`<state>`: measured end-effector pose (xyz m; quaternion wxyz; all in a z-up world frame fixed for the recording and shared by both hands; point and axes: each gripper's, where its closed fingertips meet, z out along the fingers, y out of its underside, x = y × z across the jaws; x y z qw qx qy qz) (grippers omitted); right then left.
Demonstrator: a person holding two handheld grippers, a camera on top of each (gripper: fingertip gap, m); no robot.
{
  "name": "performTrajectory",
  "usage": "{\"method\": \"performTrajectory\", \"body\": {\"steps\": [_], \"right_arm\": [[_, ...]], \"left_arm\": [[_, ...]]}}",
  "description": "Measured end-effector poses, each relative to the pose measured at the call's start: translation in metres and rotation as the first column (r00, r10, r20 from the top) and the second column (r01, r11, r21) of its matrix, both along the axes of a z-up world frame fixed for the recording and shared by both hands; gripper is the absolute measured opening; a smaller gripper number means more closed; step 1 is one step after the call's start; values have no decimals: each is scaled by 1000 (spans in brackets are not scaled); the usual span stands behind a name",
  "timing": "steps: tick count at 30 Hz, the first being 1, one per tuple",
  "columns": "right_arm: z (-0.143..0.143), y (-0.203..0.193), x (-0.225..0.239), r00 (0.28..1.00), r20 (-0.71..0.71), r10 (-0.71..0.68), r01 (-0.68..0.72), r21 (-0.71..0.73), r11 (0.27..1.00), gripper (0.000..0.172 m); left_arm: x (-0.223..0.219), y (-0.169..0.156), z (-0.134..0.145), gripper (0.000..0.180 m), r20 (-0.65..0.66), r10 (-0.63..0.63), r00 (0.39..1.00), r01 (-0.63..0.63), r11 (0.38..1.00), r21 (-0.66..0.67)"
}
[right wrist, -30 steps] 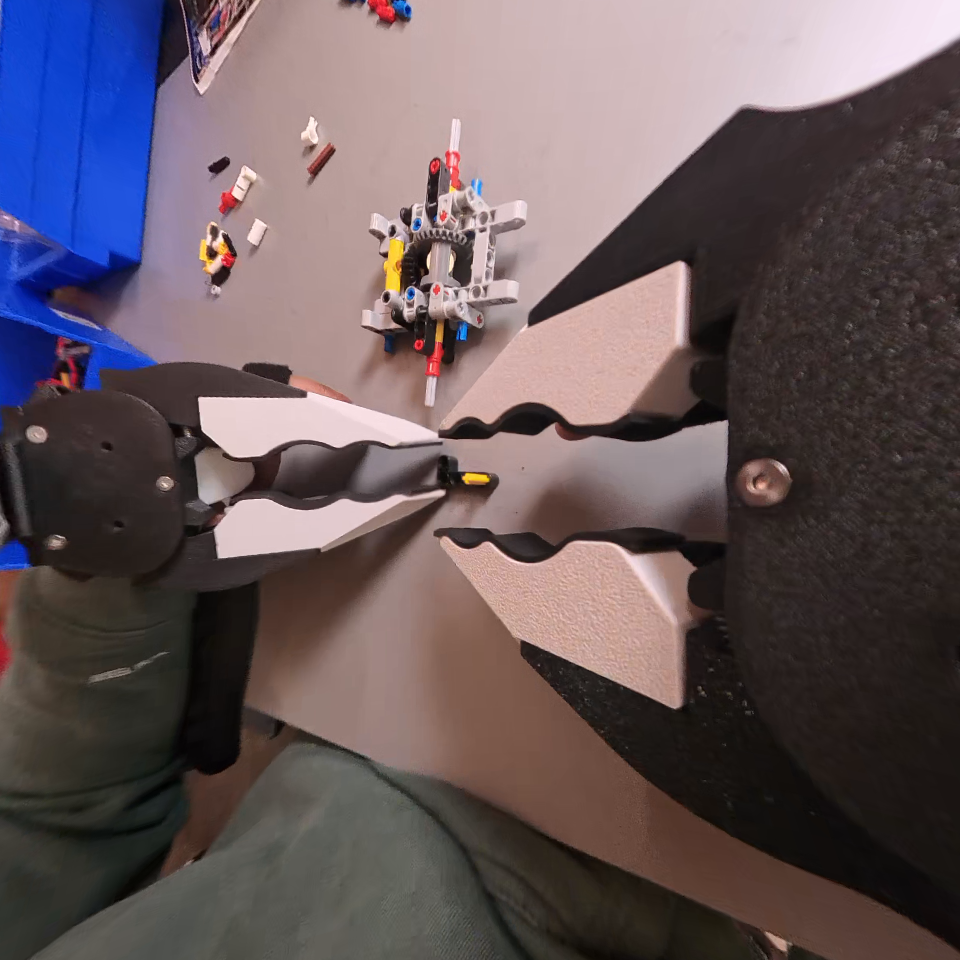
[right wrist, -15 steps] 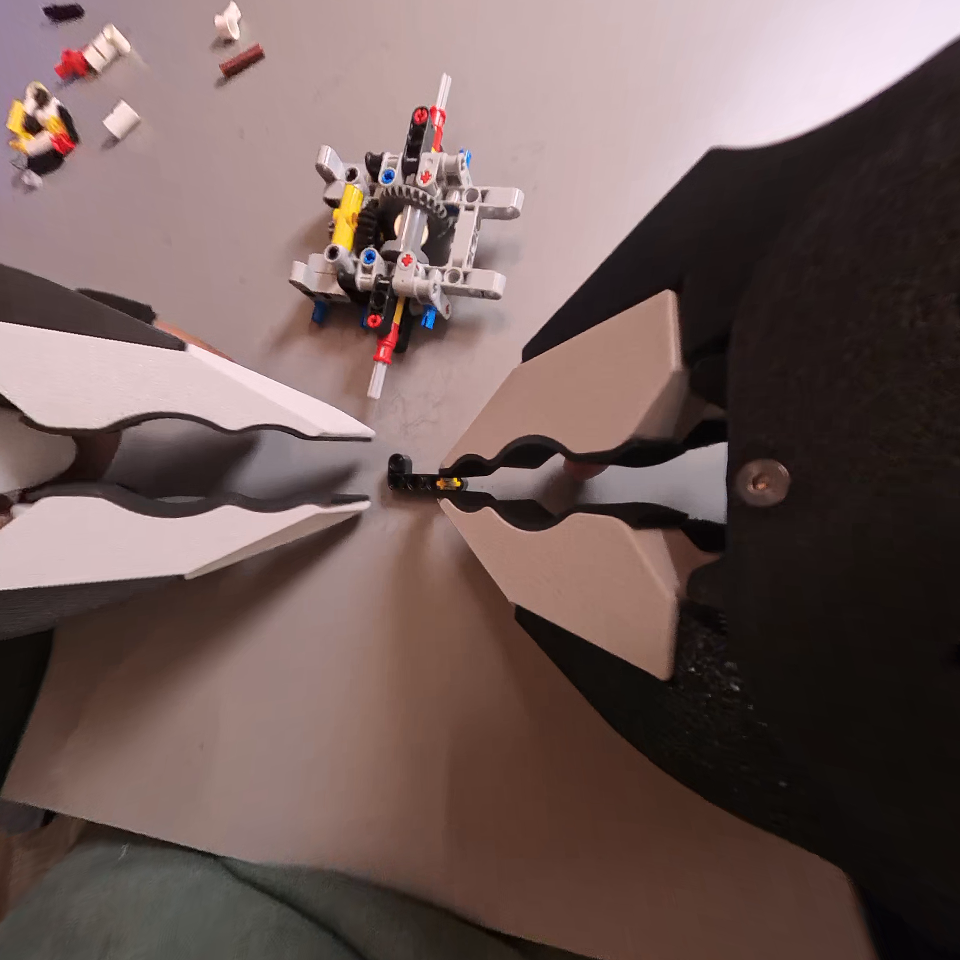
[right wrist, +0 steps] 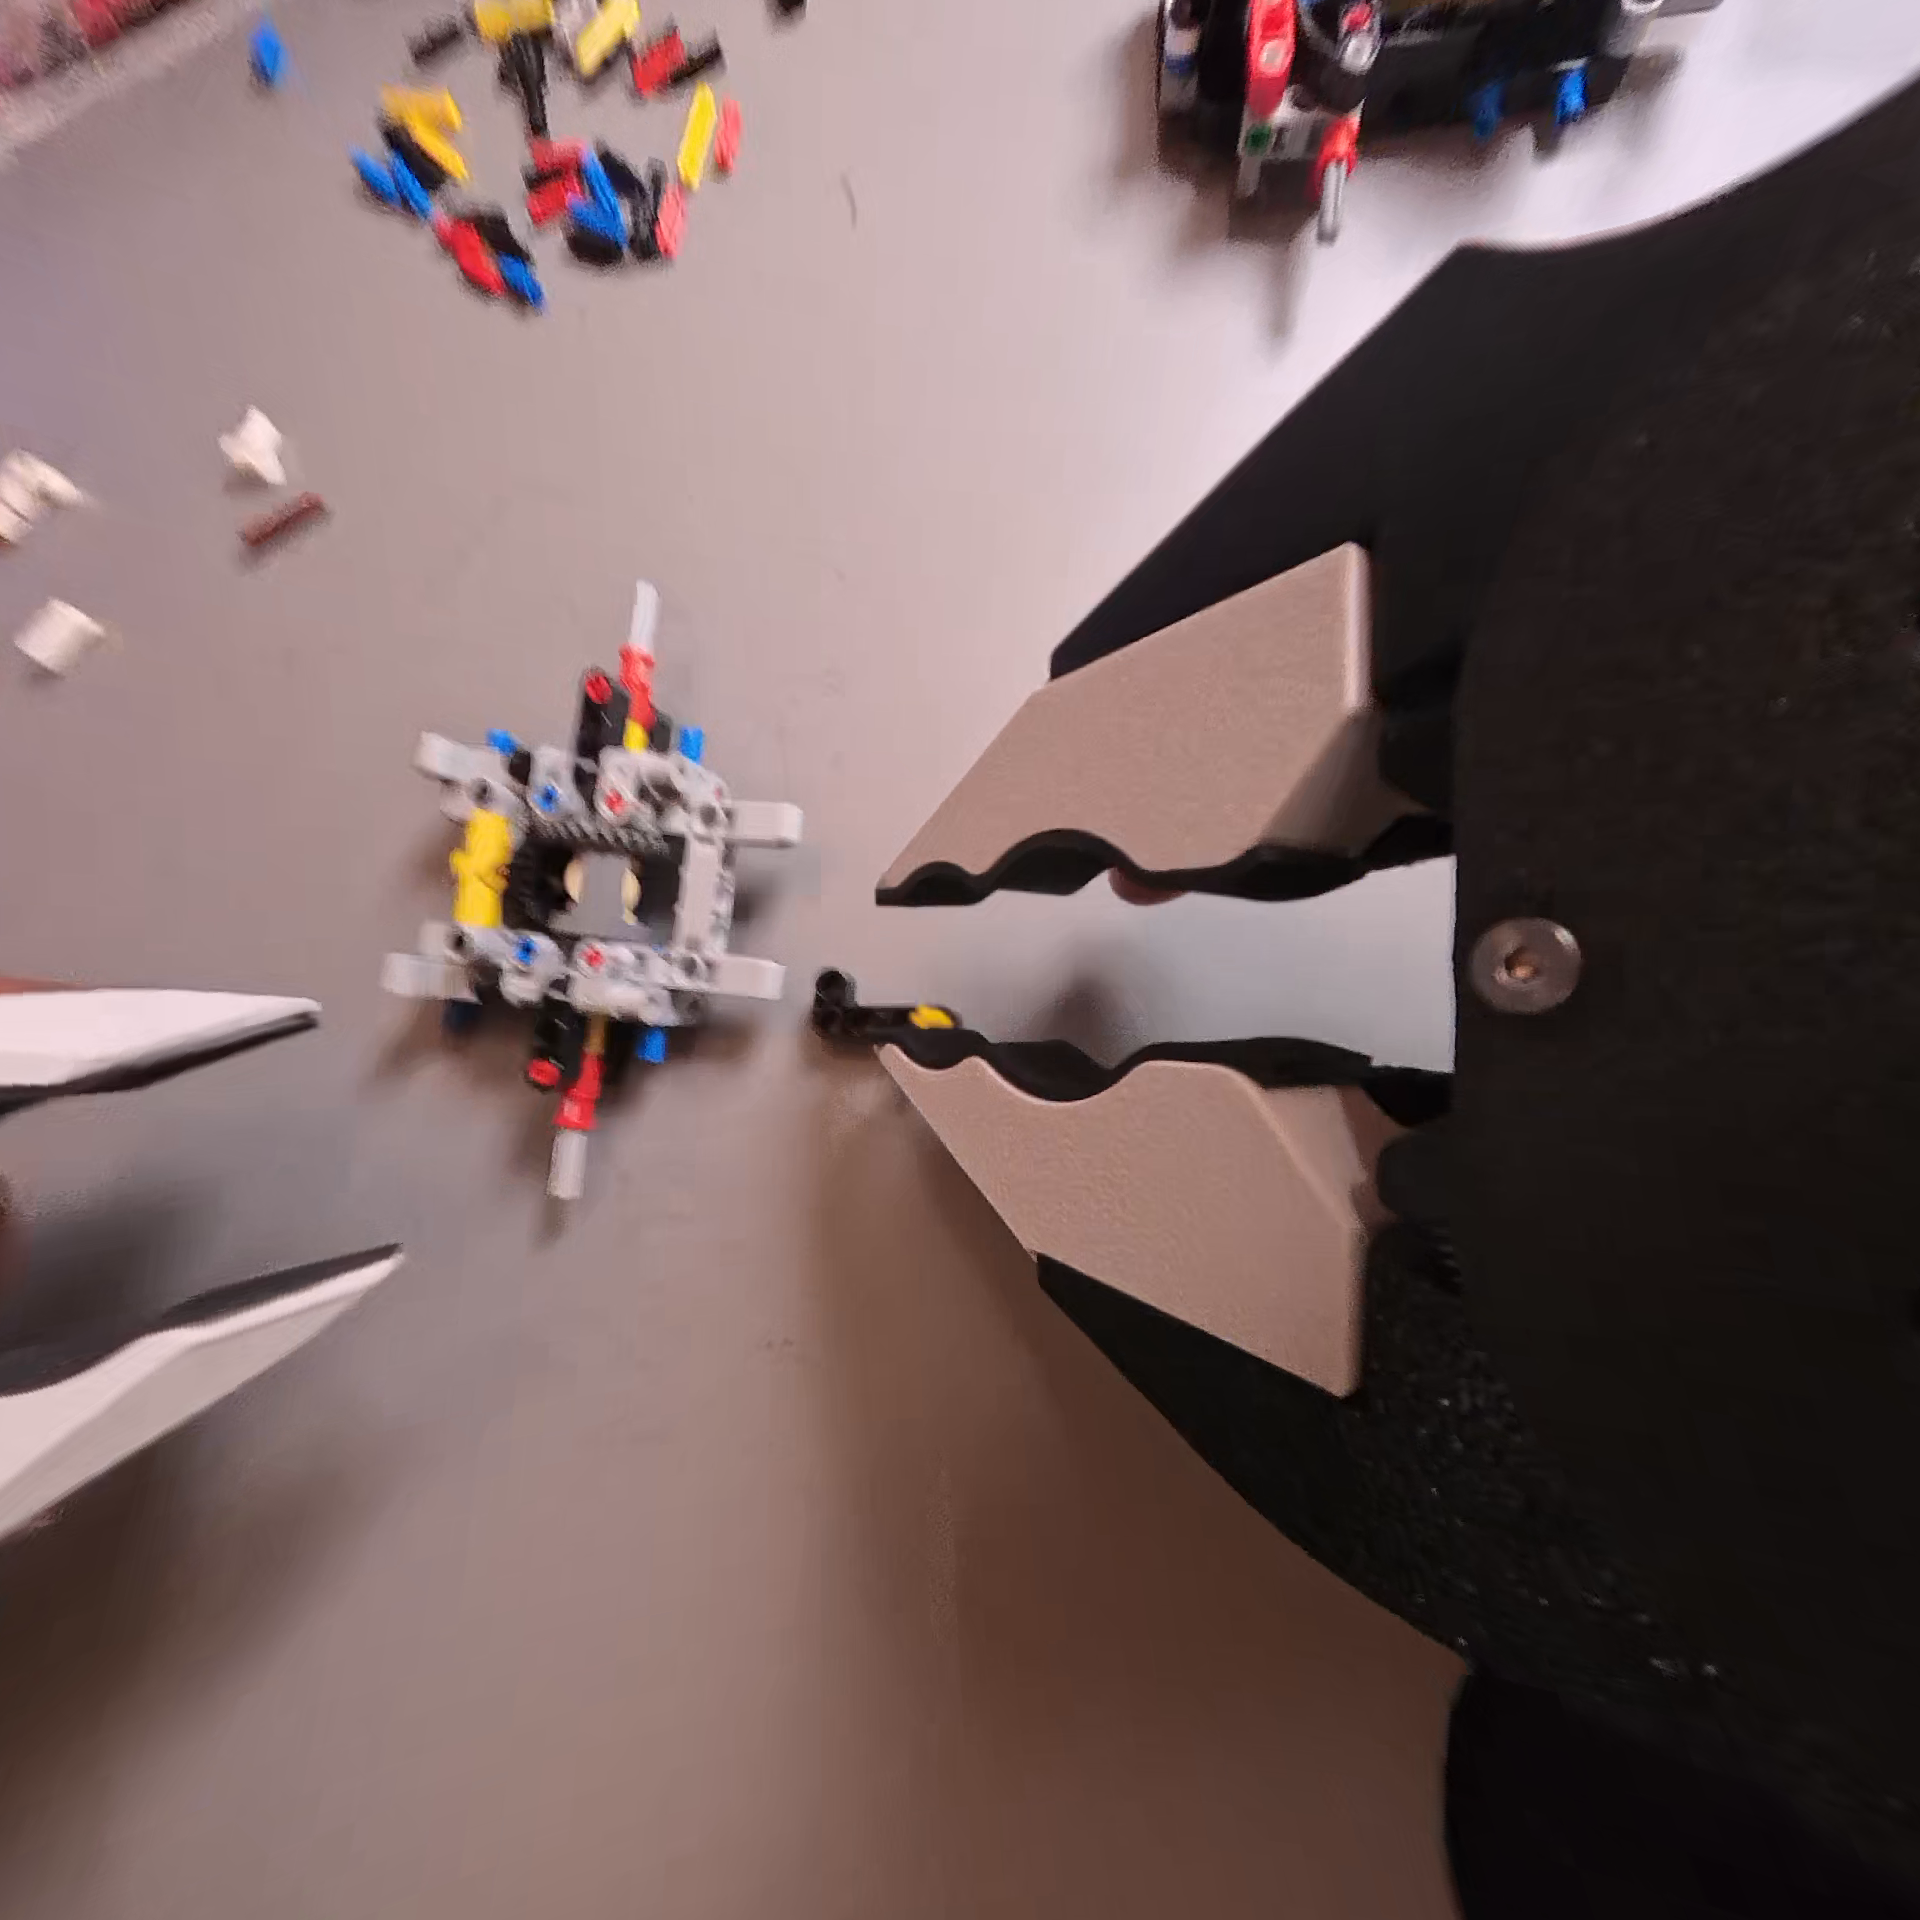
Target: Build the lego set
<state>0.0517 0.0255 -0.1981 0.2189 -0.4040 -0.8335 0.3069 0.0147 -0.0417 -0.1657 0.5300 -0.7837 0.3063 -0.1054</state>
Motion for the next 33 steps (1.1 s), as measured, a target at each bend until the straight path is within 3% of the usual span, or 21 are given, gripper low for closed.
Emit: {"method": "performTrajectory", "body": {"steps": [3, 6, 8, 11, 16, 23, 27, 33], "right_arm": [[49, 8, -22, 957, -251, -144, 109, -150, 983, 25], [98, 28, -41, 806, -448, -387, 224, -373, 900, 28], [113, 37, -45, 703, -496, -511, 253, -497, 830, 28], [110, 47, -48, 591, -523, -614, 291, -571, 767, 28], [110, 58, -41, 500, -591, -634, 359, -524, 772, 23], [125, 74, -47, 454, -639, -621, 386, -488, 783, 14], [154, 106, -85, 397, -676, -621, 413, -473, 778, 13], [199, 170, -177, 309, -716, -626, 454, -467, 759, 14]], "left_arm": [[-17, 9, 16, 40, 89, 79, 993, -85, 995, 61], [-35, 14, 29, 45, 205, 140, 969, -162, 983, 92], [-48, 15, 36, 47, 270, 179, 946, -215, 971, 109], [-65, 16, 44, 49, 323, 230, 918, -287, 947, 143], [-84, 15, 58, 48, 339, 288, 896, -374, 900, 225], [-102, 11, 74, 47, 322, 371, 871, -473, 813, 340], [-111, 9, 81, 47, 317, 416, 852, -517, 764, 387], [-121, 7, 81, 49, 357, 431, 829, -549, 750, 369]]}}
